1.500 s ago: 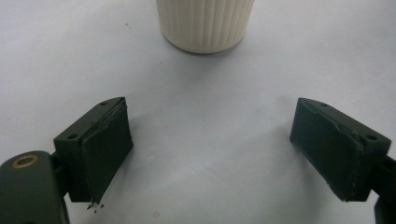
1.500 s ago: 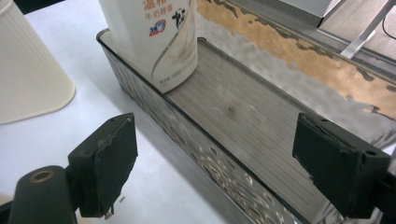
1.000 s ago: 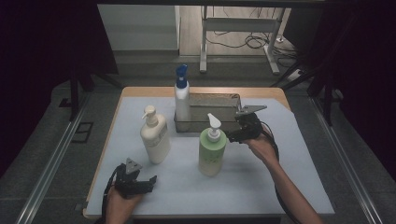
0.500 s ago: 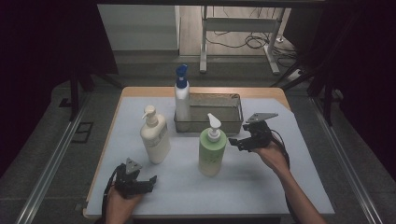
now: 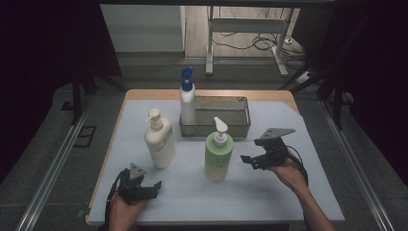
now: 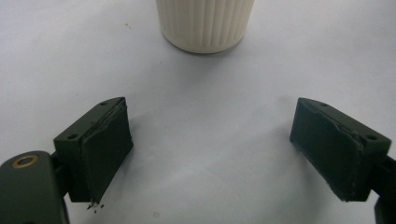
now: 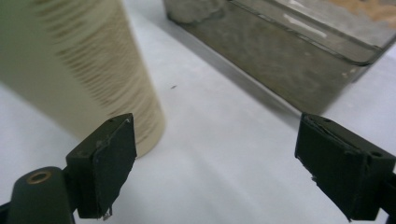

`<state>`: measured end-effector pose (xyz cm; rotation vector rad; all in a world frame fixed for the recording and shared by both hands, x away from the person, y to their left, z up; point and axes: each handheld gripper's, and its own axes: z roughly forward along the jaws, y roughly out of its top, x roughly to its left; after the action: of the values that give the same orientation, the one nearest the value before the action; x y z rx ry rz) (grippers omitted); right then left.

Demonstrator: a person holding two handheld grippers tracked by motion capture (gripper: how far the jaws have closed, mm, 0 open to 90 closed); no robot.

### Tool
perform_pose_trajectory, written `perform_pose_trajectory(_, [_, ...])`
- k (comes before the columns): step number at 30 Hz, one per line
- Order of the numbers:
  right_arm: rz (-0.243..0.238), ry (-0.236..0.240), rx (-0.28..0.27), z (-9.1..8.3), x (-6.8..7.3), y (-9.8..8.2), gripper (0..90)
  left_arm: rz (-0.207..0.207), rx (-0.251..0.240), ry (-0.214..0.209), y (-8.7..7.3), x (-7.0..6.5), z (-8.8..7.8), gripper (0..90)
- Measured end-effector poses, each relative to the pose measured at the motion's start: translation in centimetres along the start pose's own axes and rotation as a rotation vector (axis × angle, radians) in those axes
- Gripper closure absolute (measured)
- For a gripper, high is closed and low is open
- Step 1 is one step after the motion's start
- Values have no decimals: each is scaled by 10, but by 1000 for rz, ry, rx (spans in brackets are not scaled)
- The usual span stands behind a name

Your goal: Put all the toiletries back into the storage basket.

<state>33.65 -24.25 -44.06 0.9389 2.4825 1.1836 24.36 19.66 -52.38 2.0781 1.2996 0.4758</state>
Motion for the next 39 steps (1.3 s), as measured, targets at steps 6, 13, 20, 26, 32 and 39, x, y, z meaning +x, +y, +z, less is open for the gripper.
perform_pose_trajectory(6, [-37, 45, 8, -2, 16, -3, 118, 0, 0, 0, 0, 0, 0, 120])
perform_pose_trajectory(13, [-58, 93, 6, 3, 32, 2, 85, 3, 0, 0, 0, 0, 0, 121])
perform_pose_trajectory(20, [-78, 126, 0, 11, 45, 12, 69, 3, -1, 0, 0, 0, 0, 120])
perform_pose_trajectory(26, [-97, 144, -10, 17, 55, 23, 48, 0, -3, 1, 0, 0, 0, 121])
perform_pose_trajectory(32, [-105, 148, -13, 23, 60, 32, 37, -1, -4, 1, 0, 0, 0, 120])
perform_pose_trajectory(39, [-111, 144, -22, 30, 65, 42, 44, -1, -3, 0, 0, 0, 0, 120])
